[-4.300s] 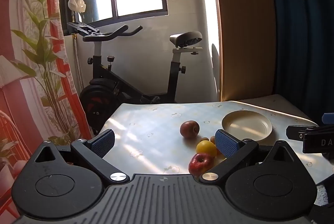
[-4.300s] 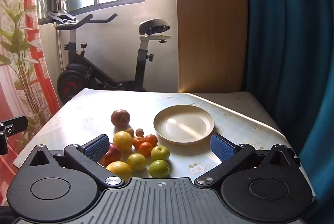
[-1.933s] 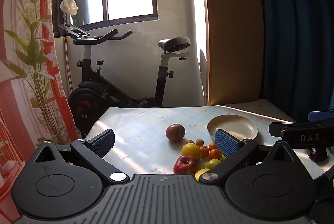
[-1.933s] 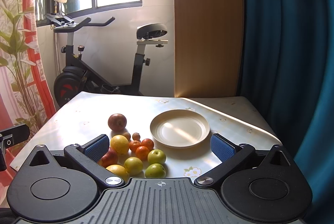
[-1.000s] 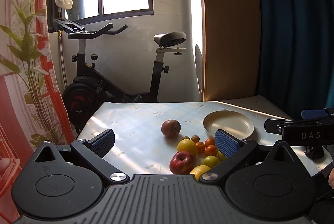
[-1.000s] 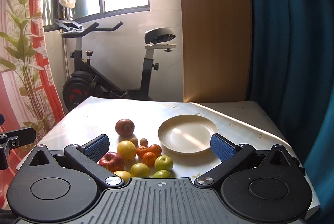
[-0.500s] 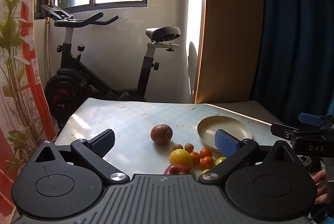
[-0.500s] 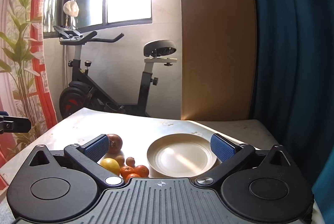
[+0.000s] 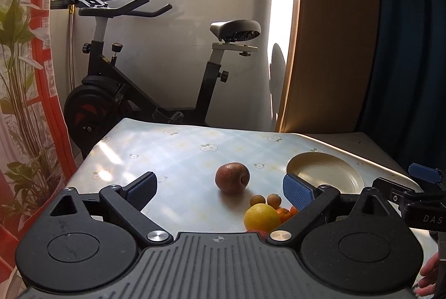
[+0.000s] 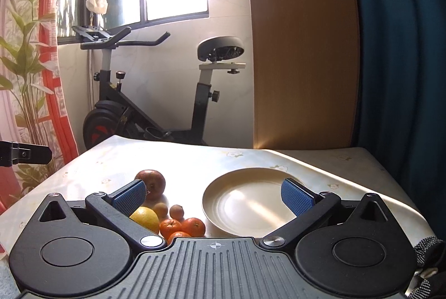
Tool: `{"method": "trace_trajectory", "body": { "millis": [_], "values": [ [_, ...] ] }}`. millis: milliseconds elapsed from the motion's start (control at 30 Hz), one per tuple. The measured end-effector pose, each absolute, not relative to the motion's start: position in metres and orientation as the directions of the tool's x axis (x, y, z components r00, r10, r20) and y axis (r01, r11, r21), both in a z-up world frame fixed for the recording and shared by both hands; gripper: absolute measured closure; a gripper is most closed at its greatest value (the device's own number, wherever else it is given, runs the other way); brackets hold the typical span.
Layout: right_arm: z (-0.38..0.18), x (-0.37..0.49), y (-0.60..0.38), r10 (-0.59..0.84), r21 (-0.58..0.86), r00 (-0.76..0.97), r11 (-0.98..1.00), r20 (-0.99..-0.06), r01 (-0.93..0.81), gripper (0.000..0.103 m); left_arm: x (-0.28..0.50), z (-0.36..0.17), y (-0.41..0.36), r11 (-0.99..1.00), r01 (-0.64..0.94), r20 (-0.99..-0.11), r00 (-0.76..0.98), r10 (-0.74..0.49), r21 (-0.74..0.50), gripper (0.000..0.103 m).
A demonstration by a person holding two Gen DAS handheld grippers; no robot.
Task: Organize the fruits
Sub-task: 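Move the right gripper down toward the large green apple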
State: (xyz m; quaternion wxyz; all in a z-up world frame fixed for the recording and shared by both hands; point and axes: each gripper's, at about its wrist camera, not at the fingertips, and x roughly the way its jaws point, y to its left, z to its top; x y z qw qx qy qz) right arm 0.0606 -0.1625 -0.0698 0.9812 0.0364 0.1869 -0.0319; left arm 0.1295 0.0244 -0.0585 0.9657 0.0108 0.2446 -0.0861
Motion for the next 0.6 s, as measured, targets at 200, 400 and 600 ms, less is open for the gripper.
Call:
{"method": "trace_trajectory", "body": {
  "millis": [200,400,600],
  "values": [
    [-0.086,0.073,-0.159,-0.029,0.06,0.904,0.996,-0.427,0.061,0.0,0.141,-0.067,0.024,0.985,0.169,-0.502,0.85,-0.157,-0.021,0.005],
    [-0.102,0.08,-0.154,-0.037,0.036,0.878,0.997,-0.477,0.061,0.0,0.147,-0.075,0.028,0.985,0.172,-0.533,0.832,-0.153,-0.014,0.005],
    [-0.116,0.075,-0.146,-0.046,-0.02,0.871,0.999,-0.489,0.041,0.0,0.143,-0.087,0.03,0.983,0.184,-0.568,0.807,-0.16,-0.016,0.006]
  ]
}}
